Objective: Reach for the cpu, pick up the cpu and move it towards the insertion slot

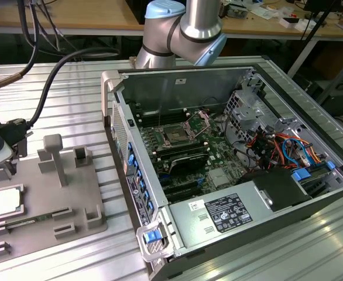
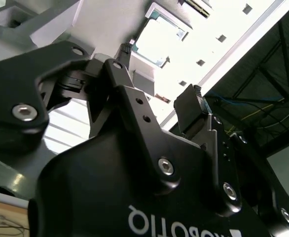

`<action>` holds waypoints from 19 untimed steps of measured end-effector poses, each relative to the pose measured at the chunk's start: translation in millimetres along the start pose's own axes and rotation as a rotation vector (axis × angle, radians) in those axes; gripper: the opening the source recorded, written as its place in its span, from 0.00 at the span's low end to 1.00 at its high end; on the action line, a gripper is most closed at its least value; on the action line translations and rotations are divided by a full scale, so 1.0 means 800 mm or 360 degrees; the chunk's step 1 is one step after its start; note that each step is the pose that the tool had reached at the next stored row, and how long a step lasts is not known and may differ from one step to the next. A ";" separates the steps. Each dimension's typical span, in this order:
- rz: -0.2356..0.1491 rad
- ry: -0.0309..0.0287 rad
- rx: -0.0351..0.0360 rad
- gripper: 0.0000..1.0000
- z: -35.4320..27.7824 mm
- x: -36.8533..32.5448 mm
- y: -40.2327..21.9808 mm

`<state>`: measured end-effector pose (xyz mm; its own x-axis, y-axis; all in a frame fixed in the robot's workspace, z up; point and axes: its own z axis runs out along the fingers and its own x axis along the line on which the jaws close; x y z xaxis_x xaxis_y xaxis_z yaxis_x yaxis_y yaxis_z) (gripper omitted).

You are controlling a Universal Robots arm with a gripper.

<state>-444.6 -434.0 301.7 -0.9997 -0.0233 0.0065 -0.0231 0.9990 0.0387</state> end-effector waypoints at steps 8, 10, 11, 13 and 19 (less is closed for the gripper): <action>-0.0001 -0.00002 0.0000 0.68 0.0017 0.0002 -0.0004; -0.0001 -0.00003 0.0000 0.68 0.0018 0.0002 -0.0003; -0.0001 -0.00003 0.0000 0.68 0.0017 0.0002 -0.0004; -0.0001 -0.00003 0.0000 0.68 0.0018 0.0001 -0.0003; -0.0061 0.00058 0.0000 0.68 0.0043 0.0002 -0.0004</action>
<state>-444.8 -434.3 298.2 -0.9981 -0.0616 0.0087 -0.0612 0.9974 0.0388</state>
